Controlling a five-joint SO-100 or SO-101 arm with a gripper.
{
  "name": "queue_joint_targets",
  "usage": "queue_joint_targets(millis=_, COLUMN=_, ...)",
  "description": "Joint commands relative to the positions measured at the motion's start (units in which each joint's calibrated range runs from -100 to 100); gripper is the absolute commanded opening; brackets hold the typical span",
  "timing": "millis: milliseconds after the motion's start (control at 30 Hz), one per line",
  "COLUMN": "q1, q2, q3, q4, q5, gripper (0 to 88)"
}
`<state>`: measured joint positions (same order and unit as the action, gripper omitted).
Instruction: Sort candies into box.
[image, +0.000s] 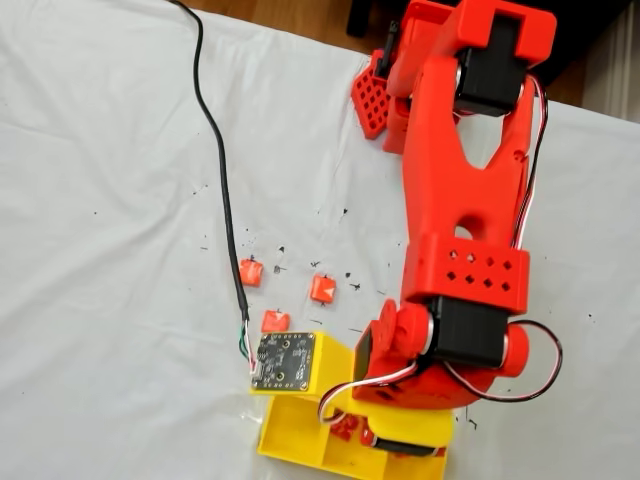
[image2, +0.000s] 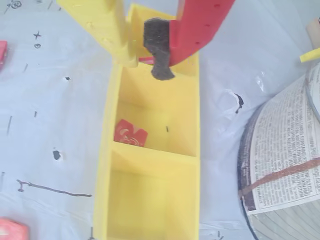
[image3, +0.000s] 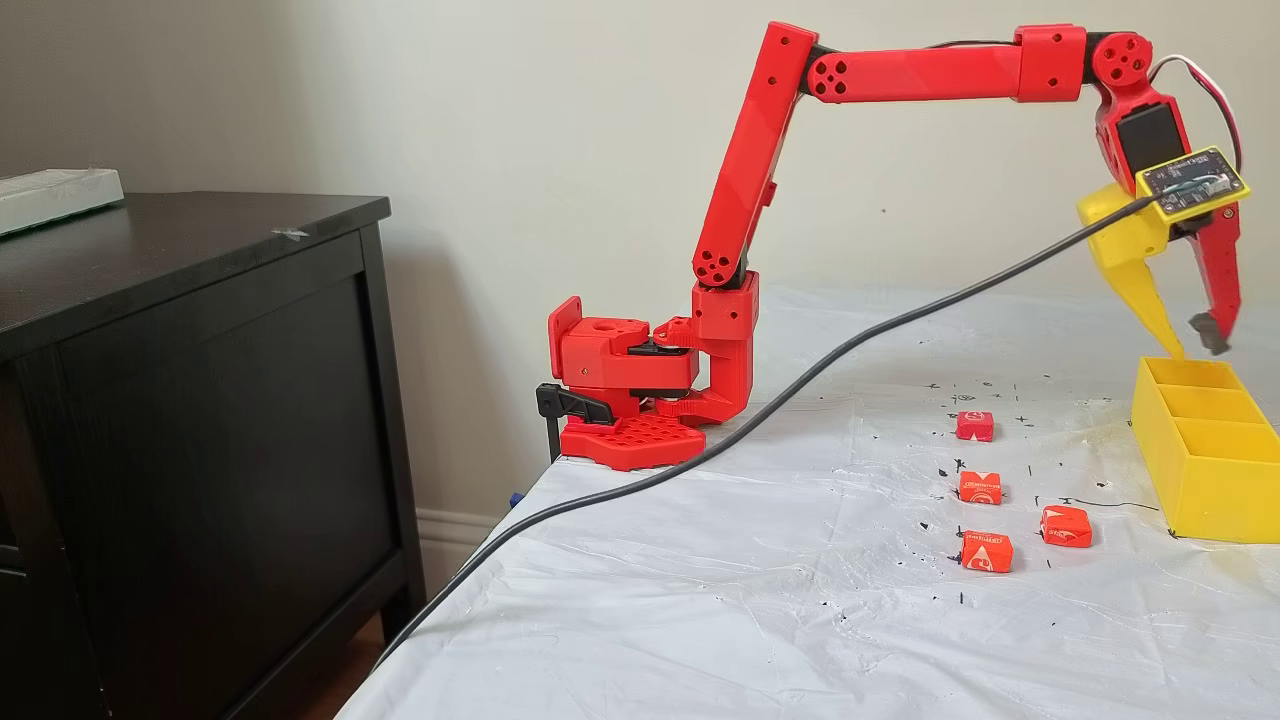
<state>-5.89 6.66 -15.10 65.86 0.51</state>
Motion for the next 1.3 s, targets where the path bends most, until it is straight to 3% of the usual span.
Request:
queue_joint_targets(millis=0, q1=-2.17, q2=-11.67, q3=2.76, q4=6.88, q5=0.49, gripper=2.6)
queue_joint_targets(millis=200, q1=-5.52, q2=-23.37, q3=22.24, q4=10.16, q5=3.22, gripper=2.0)
queue_joint_targets(millis=433, q1=-4.98, q2=-23.03, q3=32.71, q4=7.54, q5=5.37, gripper=4.9)
queue_joint_targets(millis=500, q1=-4.43, q2=-21.76, q3=34.35, q4=6.8, q5=5.62, gripper=15.5)
queue_joint_targets(millis=633, q1=-4.34, q2=-22.1, q3=36.81, q4=5.82, q5=6.2, gripper=27.7)
queue_joint_targets(millis=800, q1=-5.61, q2=-23.88, q3=39.81, q4=5.33, q5=5.91, gripper=32.8)
queue_joint_targets(millis=1267, q1=-8.96, q2=-21.33, q3=44.37, q4=-2.94, q5=4.93, gripper=30.3)
